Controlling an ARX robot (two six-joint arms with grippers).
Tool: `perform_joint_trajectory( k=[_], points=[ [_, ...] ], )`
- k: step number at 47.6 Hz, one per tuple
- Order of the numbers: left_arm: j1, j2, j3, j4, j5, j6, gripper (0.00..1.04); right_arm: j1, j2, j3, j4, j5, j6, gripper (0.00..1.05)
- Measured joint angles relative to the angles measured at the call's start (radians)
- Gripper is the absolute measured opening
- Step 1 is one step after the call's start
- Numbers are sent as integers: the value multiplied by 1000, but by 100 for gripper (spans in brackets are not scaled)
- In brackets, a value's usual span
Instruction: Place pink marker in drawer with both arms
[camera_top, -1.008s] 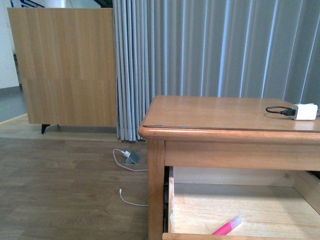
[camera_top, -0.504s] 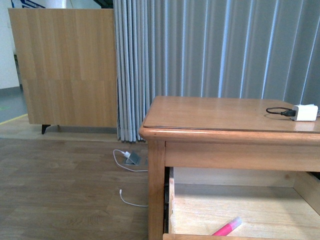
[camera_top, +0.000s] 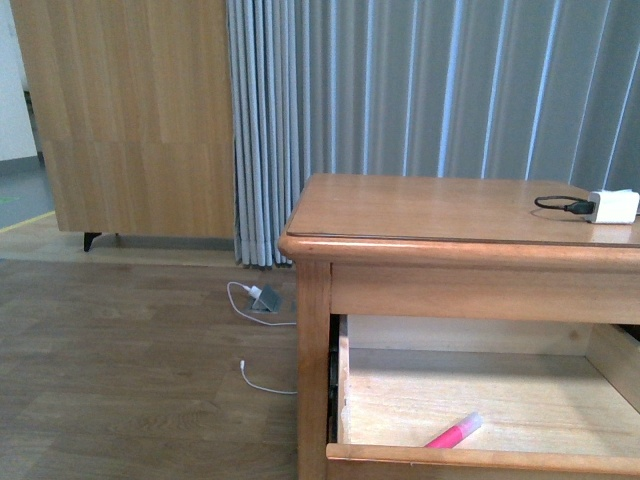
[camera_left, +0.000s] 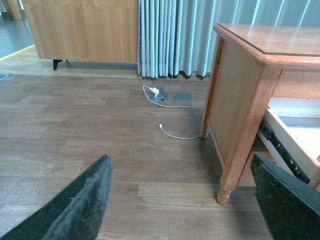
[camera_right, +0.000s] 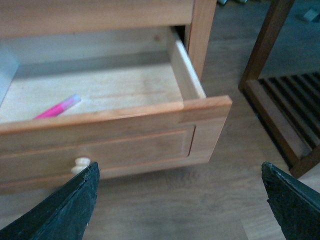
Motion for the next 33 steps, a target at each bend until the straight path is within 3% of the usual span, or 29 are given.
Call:
perform_joint_trajectory(
  k=[4,11,20,33],
  points=[
    [0,0,0,0,0,1,100,32,161,40,-2,-104,10,96],
    [0,0,0,0,0,1,99,80,496,108,161,-146,-4,96],
    [0,0,0,0,0,1,99,91,787,224,251,-161,2,96],
    [0,0,0,0,0,1,99,121,1081,360,420,-88,16,96]
  ],
)
